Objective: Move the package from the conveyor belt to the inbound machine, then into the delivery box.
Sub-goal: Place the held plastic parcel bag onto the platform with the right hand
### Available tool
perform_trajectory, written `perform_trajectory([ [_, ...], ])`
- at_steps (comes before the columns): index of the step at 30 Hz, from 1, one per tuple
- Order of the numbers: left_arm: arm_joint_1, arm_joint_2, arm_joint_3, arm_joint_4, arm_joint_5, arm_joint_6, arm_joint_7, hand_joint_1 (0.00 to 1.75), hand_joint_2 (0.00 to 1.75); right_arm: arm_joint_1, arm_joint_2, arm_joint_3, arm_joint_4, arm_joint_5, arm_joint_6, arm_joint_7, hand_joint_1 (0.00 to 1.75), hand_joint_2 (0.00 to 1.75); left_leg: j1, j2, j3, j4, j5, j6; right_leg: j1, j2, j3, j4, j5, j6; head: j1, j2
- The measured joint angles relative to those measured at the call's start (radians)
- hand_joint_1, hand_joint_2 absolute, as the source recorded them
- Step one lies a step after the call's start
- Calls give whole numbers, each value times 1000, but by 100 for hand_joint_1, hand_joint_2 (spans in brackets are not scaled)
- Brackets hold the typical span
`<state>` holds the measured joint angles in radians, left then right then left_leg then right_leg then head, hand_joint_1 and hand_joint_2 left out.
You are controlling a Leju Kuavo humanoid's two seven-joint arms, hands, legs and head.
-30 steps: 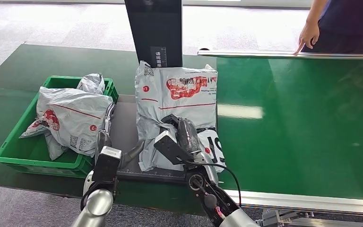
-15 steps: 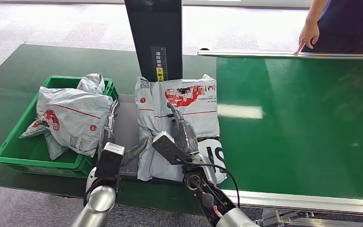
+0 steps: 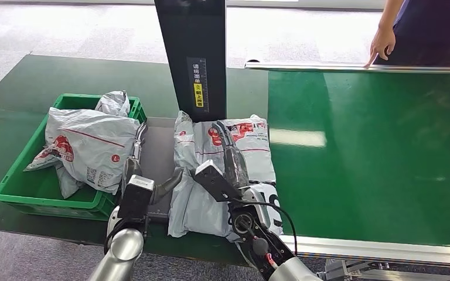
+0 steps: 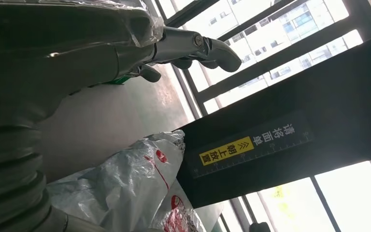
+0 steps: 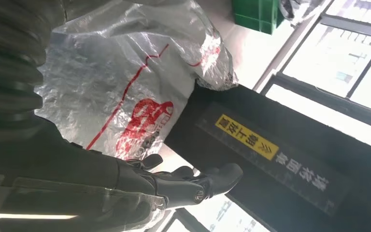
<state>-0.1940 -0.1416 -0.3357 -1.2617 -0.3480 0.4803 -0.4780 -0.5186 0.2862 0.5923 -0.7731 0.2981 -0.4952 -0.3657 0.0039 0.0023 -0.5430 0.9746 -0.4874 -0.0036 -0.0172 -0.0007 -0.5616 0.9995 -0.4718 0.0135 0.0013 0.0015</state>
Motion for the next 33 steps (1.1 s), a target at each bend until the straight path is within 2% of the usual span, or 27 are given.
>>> perform_trajectory([
  [11,46,12,5,-37,-22,7,4,0,175,128,-77,-41,-259,-28,-10,-17,0,175,0,0,0,0,0,0,0,0,0,0,0,0,0,0],
  [19,70,13,12,-68,-34,5,9,0,175,185,-117,-67,-360,-37,-16,-24,0,175,0,0,0,0,0,0,0,0,0,0,0,0,0,0],
  [27,93,22,11,-81,-147,-82,76,0,175,219,-140,-95,-405,-66,-17,-39,0,175,0,0,-1,0,0,0,0,0,0,0,0,0,0,0],
  [33,127,34,-31,-116,-269,-136,128,0,175,249,-148,-116,-422,-71,-13,-47,0,175,0,0,-1,0,0,0,0,0,-1,0,0,0,0,0],
])
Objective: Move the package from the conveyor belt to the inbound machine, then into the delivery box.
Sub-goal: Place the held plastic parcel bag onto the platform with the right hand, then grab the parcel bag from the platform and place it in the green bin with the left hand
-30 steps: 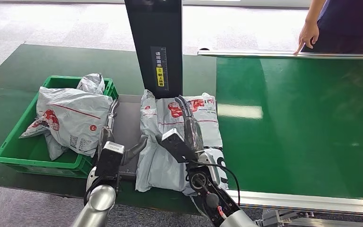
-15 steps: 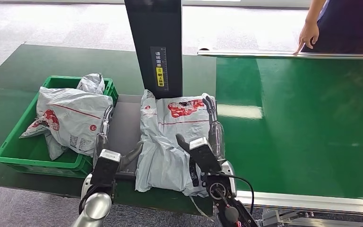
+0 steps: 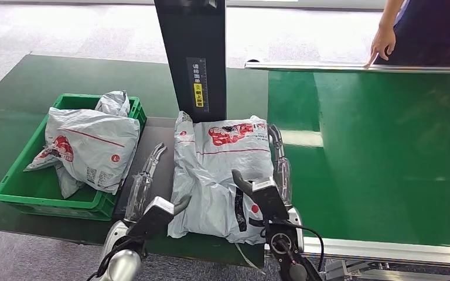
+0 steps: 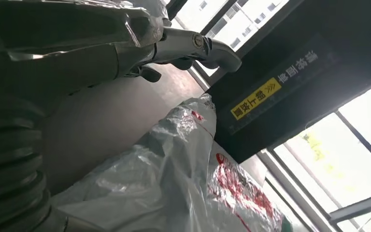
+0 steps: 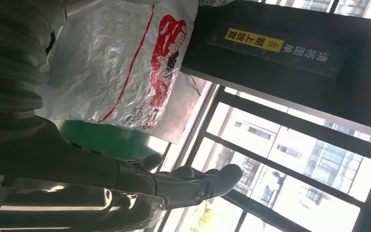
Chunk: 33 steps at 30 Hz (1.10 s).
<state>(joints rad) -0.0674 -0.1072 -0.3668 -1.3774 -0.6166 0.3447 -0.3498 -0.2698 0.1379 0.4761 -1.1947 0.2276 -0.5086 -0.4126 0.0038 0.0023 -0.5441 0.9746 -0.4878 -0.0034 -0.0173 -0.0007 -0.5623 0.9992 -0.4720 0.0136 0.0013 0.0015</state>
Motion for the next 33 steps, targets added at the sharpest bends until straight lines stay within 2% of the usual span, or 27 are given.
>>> perform_trajectory([
  [12,14,33,-89,-12,-108,-54,61,0,175,23,-4,-24,-28,14,24,16,0,175,0,0,0,0,0,0,0,0,0,0,0,0,0,0],
  [18,-12,42,-145,60,-186,-100,121,0,175,23,-3,-33,-29,15,37,20,0,175,0,0,0,0,0,0,0,0,0,0,0,0,0,0],
  [28,-42,43,-175,132,-198,-112,132,0,175,23,-3,-42,-29,15,46,22,0,175,0,0,0,0,0,0,0,0,0,0,0,0,0,0],
  [33,-73,28,-178,199,-210,-126,147,0,175,23,1,-44,-29,14,51,26,0,175,0,0,0,0,0,0,0,0,0,0,0,0,0,0],
])
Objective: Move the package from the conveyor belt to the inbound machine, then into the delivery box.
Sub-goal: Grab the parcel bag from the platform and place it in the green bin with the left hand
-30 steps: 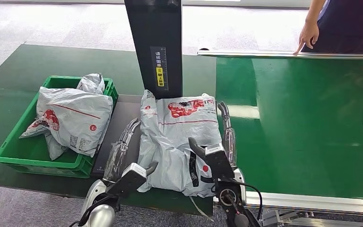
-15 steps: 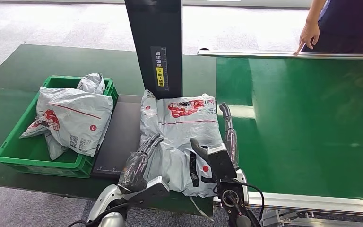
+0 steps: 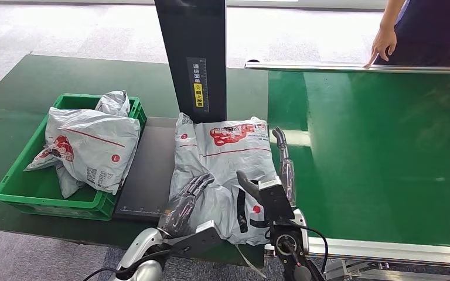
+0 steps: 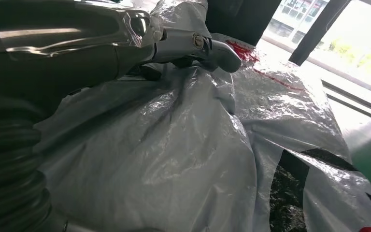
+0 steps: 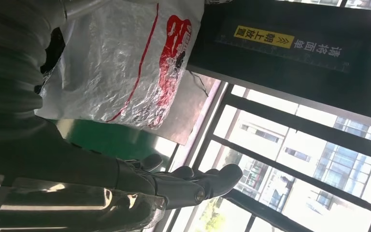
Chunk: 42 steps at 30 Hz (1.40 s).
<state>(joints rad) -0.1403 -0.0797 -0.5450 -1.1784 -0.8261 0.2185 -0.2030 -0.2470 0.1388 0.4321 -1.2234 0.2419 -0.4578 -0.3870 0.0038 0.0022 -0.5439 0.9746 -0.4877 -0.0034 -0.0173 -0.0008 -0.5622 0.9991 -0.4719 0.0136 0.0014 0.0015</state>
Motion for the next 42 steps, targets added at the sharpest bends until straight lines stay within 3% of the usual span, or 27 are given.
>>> perform_trajectory([
  [7,-69,-25,2,128,14,3,3,0,175,-6,10,-3,0,1,15,11,0,175,0,0,0,0,0,0,0,0,0,0,0,0,0,0],
  [11,-107,-39,7,207,25,12,-6,135,175,-18,18,-3,0,1,26,14,0,175,0,0,0,0,0,0,0,0,0,0,0,0,0,0],
  [15,-139,-47,12,269,40,22,-27,164,175,-31,24,-3,2,1,35,15,0,175,0,0,1,0,0,0,0,0,1,0,0,0,0,0],
  [34,-184,-56,29,319,71,42,-55,173,175,-44,32,-12,2,7,52,23,0,175,0,0,3,0,0,0,0,0,4,0,0,0,0,0],
  [42,-146,-48,54,251,146,54,-90,175,175,-44,32,-14,6,9,51,22,0,175,0,0,3,0,0,0,0,0,3,0,0,0,0,0],
])
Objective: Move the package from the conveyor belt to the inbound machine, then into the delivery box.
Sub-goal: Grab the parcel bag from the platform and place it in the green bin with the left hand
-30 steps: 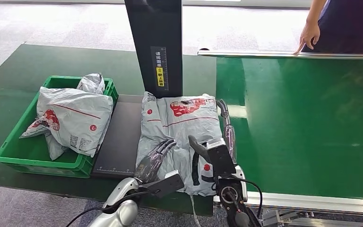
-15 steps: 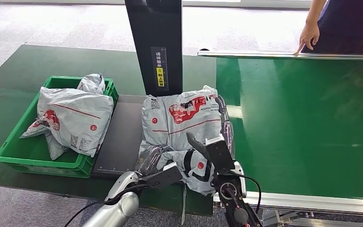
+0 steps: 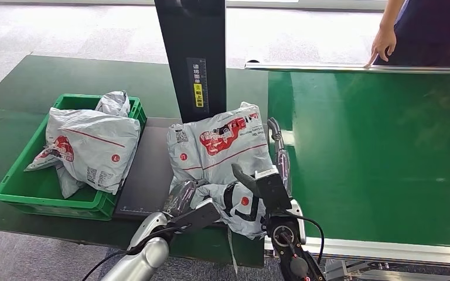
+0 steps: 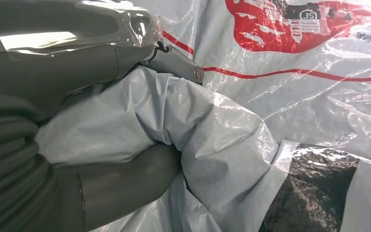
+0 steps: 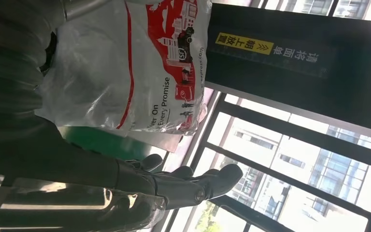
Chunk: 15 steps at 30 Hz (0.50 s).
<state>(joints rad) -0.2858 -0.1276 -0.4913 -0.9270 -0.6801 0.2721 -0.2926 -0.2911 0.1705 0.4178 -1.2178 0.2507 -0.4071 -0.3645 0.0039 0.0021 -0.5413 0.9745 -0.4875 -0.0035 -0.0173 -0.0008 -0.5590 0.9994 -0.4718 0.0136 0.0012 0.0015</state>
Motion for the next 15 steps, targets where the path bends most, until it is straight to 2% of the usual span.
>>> perform_trajectory([
  [8,102,15,34,-199,114,9,-57,170,175,2,0,-4,10,8,-15,-11,0,175,0,0,-2,0,0,0,0,0,-2,0,0,0,0,0],
  [15,149,29,58,-327,171,32,-86,163,175,5,0,-12,11,12,-18,-17,0,175,0,0,-2,0,0,0,0,0,-2,0,0,0,0,0],
])
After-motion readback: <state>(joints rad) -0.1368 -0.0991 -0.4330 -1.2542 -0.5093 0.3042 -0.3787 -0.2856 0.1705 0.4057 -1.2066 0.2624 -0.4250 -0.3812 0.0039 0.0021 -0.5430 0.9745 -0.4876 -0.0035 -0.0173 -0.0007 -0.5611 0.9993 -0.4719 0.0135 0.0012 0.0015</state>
